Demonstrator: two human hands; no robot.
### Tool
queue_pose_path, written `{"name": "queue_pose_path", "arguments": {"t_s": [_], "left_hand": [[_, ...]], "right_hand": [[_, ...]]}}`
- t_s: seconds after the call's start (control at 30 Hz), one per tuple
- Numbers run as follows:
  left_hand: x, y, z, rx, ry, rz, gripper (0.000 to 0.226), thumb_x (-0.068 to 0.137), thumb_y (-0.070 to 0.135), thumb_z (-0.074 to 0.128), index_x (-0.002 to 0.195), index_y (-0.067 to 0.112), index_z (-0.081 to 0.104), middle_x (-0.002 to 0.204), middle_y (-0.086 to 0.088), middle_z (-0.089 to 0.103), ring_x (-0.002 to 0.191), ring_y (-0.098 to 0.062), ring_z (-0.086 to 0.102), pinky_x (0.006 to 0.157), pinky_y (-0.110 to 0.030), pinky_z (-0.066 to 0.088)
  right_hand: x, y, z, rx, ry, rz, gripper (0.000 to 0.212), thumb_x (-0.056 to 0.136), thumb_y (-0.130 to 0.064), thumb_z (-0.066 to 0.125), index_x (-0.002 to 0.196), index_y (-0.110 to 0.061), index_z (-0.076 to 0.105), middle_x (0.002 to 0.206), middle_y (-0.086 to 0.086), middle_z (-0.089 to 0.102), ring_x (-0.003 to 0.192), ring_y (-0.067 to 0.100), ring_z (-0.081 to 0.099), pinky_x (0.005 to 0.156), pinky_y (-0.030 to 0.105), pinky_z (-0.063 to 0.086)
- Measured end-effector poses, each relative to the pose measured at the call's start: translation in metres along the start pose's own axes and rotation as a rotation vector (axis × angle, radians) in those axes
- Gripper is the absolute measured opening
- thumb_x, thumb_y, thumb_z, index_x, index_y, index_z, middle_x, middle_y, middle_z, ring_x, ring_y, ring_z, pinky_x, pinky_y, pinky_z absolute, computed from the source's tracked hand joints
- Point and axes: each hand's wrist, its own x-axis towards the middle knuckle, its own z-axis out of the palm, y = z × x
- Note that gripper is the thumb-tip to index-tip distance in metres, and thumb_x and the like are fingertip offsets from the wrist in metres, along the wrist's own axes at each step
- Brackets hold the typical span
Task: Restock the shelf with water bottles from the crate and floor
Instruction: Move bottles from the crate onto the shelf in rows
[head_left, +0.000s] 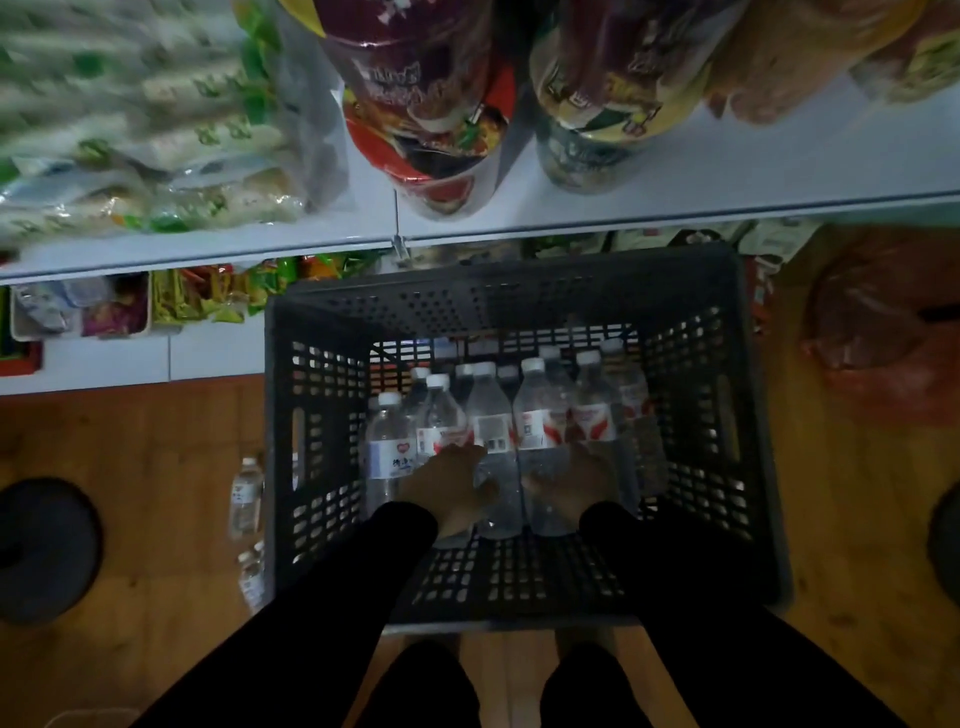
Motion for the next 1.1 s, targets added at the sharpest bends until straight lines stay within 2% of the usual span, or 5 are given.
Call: {"name": "queue_pose_path", "arguments": {"t_s": [0.17,0.4,0.6,0.9,1.1], "left_hand": [[-0.021,0.012,-0.019,-0.142,0.049,0.004,0.053,0.097,0.048,0.047,0.143,0.02,0.042,0.143,-0.007,0.047,0.126,-0.023,0.049,0.099,-0.031,0.04],[-0.075,0.051,-0.09,-0.486,0.171,0.166,0.068,0.076,0.079,0.054,0.127,0.035,0.048,0.122,0.007,0.061,0.105,-0.012,0.06,0.087,-0.037,0.05],[-0.149,0.099,-0.165,-0.746,0.373,0.421,0.062,0.076,0.049,0.077,0.129,0.034,0.048,0.112,0.013,0.068,0.099,-0.005,0.066,0.09,-0.038,0.055],[-0.287,0.171,-0.27,-0.432,0.525,0.796,0.07,0.07,0.039,0.085,0.131,0.032,0.052,0.116,0.015,0.067,0.106,-0.002,0.064,0.094,-0.037,0.053],[-0.362,0.211,-0.348,-0.334,0.792,0.905,0.054,0.083,0.043,0.072,0.132,0.029,0.055,0.108,0.012,0.068,0.101,-0.003,0.064,0.089,-0.024,0.052]], "right_hand": [[-0.023,0.001,-0.022,0.331,-0.159,-0.054,0.046,0.074,-0.036,0.085,0.115,-0.021,0.072,0.11,-0.002,0.074,0.096,0.013,0.07,0.09,0.034,0.056],[-0.101,-0.043,-0.085,0.341,-0.218,-0.292,0.049,0.075,-0.041,0.084,0.119,-0.037,0.063,0.119,-0.014,0.068,0.107,0.003,0.065,0.085,0.018,0.052],[-0.185,-0.116,-0.152,0.227,-0.075,-0.634,0.06,0.076,-0.039,0.083,0.125,-0.045,0.05,0.127,-0.022,0.058,0.113,-0.005,0.058,0.1,0.029,0.049],[-0.325,-0.191,-0.242,0.18,0.219,-1.035,0.063,0.066,-0.053,0.085,0.12,-0.053,0.053,0.123,-0.02,0.065,0.113,0.004,0.063,0.098,0.037,0.052],[-0.392,-0.233,-0.302,0.181,0.508,-1.169,0.043,0.07,-0.028,0.088,0.105,-0.036,0.064,0.099,-0.019,0.074,0.089,0.001,0.07,0.081,0.032,0.06]]}}
